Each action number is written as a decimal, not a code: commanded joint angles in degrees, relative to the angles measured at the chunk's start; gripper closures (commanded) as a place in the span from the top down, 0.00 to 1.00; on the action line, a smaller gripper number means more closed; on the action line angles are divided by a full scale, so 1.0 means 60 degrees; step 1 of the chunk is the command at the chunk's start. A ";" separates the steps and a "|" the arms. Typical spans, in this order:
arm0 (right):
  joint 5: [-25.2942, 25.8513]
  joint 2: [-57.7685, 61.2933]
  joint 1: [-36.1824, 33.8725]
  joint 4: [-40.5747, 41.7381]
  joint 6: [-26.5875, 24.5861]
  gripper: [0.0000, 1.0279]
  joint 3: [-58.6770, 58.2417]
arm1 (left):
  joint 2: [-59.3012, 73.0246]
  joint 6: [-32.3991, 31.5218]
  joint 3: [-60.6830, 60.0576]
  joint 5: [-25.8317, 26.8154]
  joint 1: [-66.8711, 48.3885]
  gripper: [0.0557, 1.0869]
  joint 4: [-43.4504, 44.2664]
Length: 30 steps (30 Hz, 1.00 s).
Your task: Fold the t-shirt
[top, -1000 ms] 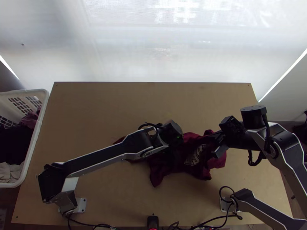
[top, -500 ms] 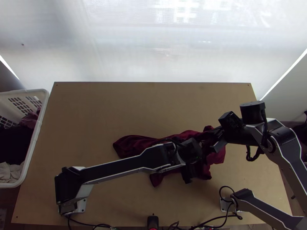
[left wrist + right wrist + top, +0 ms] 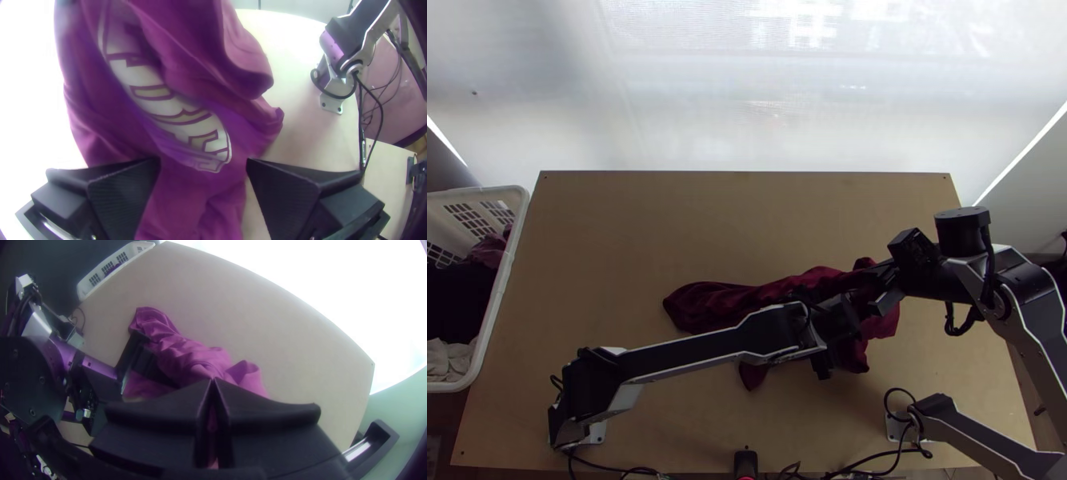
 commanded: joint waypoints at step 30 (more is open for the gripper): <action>-0.0320 -0.0156 0.0115 -0.0311 0.0029 0.03 0.0387 | -0.0138 0.0511 -0.0661 -0.1066 0.1081 0.33 0.0169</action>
